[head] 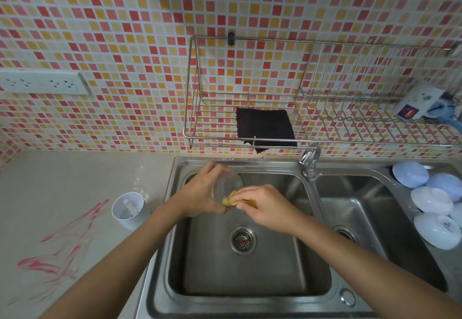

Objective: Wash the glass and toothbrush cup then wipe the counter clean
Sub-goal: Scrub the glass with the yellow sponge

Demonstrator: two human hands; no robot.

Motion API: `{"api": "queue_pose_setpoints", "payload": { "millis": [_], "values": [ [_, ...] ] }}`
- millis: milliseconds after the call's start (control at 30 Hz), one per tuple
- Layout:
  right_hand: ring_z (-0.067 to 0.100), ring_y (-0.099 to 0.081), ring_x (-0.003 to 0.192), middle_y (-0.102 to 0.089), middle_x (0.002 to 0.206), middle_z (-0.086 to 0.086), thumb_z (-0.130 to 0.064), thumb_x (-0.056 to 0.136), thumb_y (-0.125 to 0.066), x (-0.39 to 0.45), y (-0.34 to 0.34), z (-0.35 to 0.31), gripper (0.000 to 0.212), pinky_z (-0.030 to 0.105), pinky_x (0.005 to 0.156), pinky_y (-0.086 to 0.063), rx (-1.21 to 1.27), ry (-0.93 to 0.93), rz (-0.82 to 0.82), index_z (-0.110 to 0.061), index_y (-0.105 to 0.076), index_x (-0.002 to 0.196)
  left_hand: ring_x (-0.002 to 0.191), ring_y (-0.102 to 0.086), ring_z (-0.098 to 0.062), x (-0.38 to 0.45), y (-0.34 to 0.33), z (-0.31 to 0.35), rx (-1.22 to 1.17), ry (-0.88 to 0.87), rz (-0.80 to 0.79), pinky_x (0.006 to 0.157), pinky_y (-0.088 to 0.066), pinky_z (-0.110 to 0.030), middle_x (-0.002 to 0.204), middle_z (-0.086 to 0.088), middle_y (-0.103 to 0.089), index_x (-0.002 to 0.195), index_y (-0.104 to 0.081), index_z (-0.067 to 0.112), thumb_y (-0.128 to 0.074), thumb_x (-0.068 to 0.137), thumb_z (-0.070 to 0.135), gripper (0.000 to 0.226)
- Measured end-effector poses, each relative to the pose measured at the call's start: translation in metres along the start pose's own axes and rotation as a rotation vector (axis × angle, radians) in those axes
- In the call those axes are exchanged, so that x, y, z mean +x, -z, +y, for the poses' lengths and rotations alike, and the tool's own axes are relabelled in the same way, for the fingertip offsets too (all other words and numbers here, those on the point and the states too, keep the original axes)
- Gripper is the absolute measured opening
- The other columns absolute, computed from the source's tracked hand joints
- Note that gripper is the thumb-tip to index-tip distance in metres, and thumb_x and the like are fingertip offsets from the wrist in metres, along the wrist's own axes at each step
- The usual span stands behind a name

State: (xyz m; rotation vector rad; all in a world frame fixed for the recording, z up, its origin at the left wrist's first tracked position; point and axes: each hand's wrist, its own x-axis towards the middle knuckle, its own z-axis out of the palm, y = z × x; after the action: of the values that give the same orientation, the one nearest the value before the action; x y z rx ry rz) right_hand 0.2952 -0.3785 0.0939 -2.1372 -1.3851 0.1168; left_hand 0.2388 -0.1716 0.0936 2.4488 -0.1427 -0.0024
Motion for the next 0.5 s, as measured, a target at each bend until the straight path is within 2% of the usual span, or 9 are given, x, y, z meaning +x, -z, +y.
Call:
{"api": "queue_pose_setpoints", "payload": {
  "millis": [67, 133, 200, 300, 367, 433, 500],
  "values": [
    [0.010, -0.062, 0.110, -0.072, 0.110, -0.005, -0.003, 0.085, -0.064, 0.003, 0.004, 0.004, 0.026, 0.030, 0.096, -0.044, -0.070, 0.031, -0.034, -0.015, -0.073, 0.106, 0.115, -0.045, -0.007, 0.001, 0.000, 0.000, 0.020, -0.025, -0.012, 0.101, -0.040, -0.019, 0.124, 0.009, -0.046, 0.130, -0.047, 0.024, -0.087, 0.060, 0.036, 0.082],
    [0.014, -0.062, 0.111, -0.072, 0.107, -0.007, 0.003, 0.076, -0.064, 0.005, 0.007, 0.012, 0.033, 0.032, 0.090, -0.037, -0.284, 0.136, 0.055, -0.017, -0.073, 0.101, 0.119, -0.045, -0.009, 0.004, 0.003, 0.003, 0.055, -0.027, -0.007, 0.106, -0.040, -0.032, 0.127, 0.010, -0.049, 0.133, -0.048, 0.025, -0.081, 0.056, 0.047, 0.086],
    [0.016, -0.061, 0.112, -0.071, 0.107, -0.007, 0.003, 0.071, -0.061, 0.004, 0.004, 0.015, 0.037, 0.032, 0.088, -0.035, -0.389, 0.153, 0.120, -0.017, -0.072, 0.100, 0.122, -0.044, -0.011, 0.009, 0.006, 0.004, 0.111, -0.016, 0.000, 0.105, -0.041, -0.043, 0.130, 0.011, -0.049, 0.135, -0.046, 0.028, -0.071, 0.053, 0.060, 0.091],
    [0.017, -0.063, 0.106, -0.072, 0.105, -0.004, 0.000, 0.080, -0.060, -0.001, -0.009, 0.002, 0.029, 0.039, 0.089, -0.045, -0.188, 0.001, 0.106, -0.016, -0.074, 0.099, 0.125, -0.042, -0.011, 0.011, 0.008, 0.003, 0.192, -0.028, -0.054, 0.107, -0.039, -0.043, 0.132, 0.011, -0.048, 0.138, -0.043, 0.031, -0.074, 0.058, 0.057, 0.089],
    [0.012, -0.063, 0.102, -0.073, 0.104, -0.005, -0.003, 0.085, -0.062, -0.004, -0.013, 0.004, 0.024, 0.033, 0.092, -0.047, 0.020, -0.107, 0.048, -0.016, -0.075, 0.100, 0.126, -0.041, -0.010, 0.007, 0.003, 0.000, 0.188, -0.035, -0.087, 0.110, -0.036, -0.040, 0.135, 0.010, -0.048, 0.138, -0.043, 0.030, -0.079, 0.064, 0.049, 0.085],
    [0.009, -0.061, 0.105, -0.072, 0.106, -0.009, -0.004, 0.086, -0.061, -0.006, -0.007, 0.009, 0.026, 0.033, 0.093, -0.047, -0.007, -0.099, 0.035, -0.020, -0.074, 0.102, 0.126, -0.042, -0.010, 0.002, -0.001, 0.000, 0.141, -0.042, -0.085, 0.111, -0.036, -0.037, 0.136, 0.010, -0.048, 0.138, -0.044, 0.029, -0.080, 0.064, 0.044, 0.084],
    [0.009, -0.059, 0.109, -0.070, 0.109, -0.010, 0.000, 0.082, -0.060, -0.010, -0.003, 0.014, 0.032, 0.036, 0.089, -0.047, -0.172, -0.017, 0.113, -0.022, -0.073, 0.103, 0.125, -0.043, -0.010, 0.002, -0.001, 0.005, 0.111, -0.031, -0.057, 0.110, -0.037, -0.035, 0.135, 0.009, -0.049, 0.138, -0.045, 0.028, -0.080, 0.062, 0.044, 0.086]
  ]
}}
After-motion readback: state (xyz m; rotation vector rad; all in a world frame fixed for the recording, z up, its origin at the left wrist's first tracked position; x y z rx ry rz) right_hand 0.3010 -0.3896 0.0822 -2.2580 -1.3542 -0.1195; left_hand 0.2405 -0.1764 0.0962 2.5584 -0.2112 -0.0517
